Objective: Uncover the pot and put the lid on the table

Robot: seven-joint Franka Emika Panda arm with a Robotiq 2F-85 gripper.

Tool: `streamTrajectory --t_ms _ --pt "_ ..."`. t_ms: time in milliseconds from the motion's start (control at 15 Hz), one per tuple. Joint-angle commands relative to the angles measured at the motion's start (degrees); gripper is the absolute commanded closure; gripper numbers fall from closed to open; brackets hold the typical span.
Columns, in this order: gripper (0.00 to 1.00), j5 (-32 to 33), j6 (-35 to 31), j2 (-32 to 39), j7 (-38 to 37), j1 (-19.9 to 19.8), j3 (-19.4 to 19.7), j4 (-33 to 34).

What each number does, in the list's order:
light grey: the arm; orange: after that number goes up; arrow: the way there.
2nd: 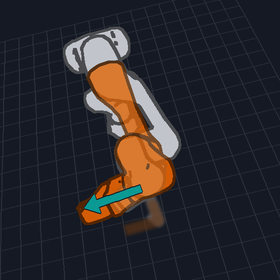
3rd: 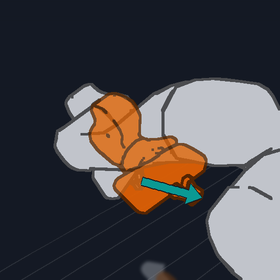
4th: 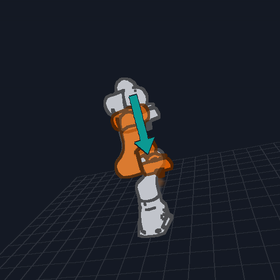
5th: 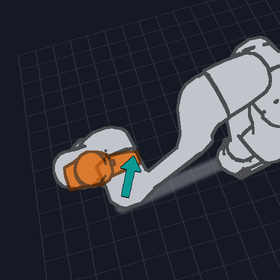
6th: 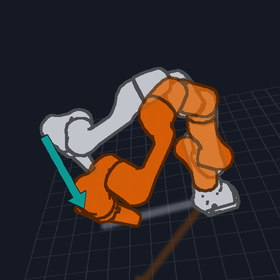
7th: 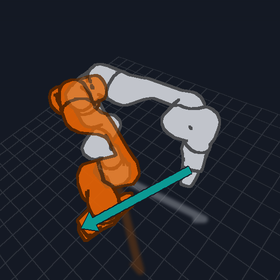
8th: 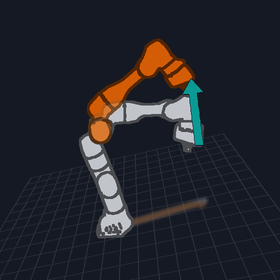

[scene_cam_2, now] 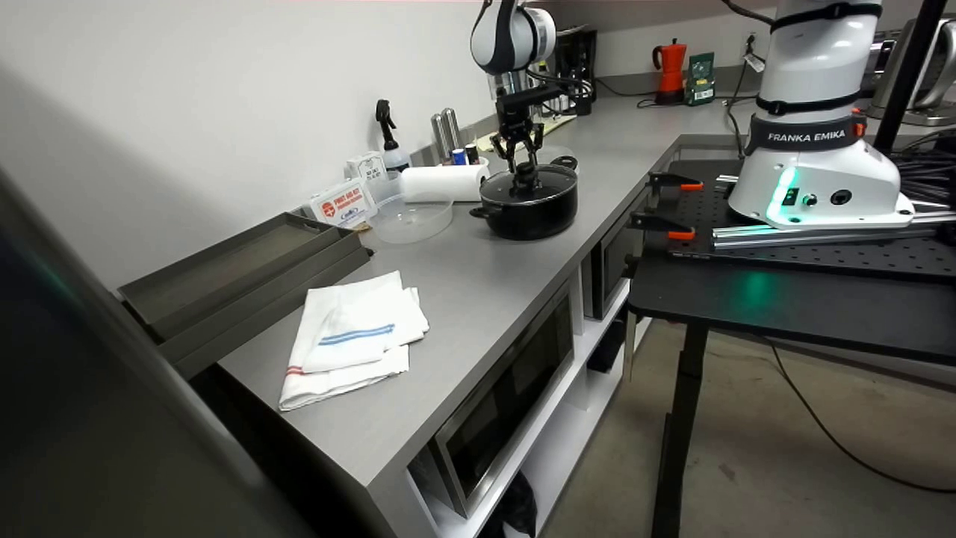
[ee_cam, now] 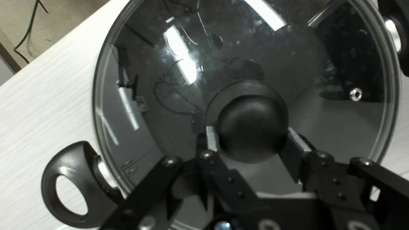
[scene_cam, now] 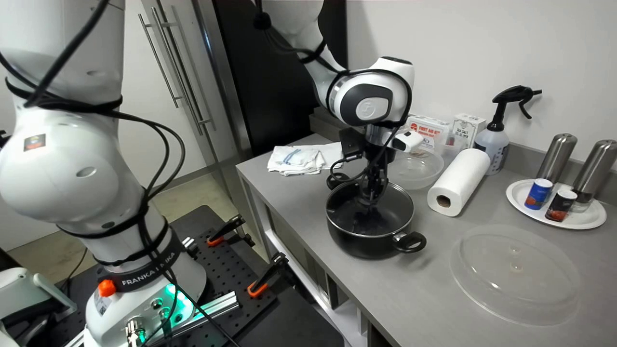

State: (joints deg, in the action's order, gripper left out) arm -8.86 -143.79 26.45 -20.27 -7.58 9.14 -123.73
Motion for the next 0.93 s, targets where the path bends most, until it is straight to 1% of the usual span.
streamTrajectory --t_ms 0,400,867 --pt "0.75 -1.4 -0.7 0.3 0.3 0.2 -0.2 0.2" --pt "0.75 -1.0 -0.7 -1.5 0.4 0.5 0.0 -1.1" --pt "0.75 -0.1 -0.6 -7.5 1.0 1.1 0.2 -5.0"
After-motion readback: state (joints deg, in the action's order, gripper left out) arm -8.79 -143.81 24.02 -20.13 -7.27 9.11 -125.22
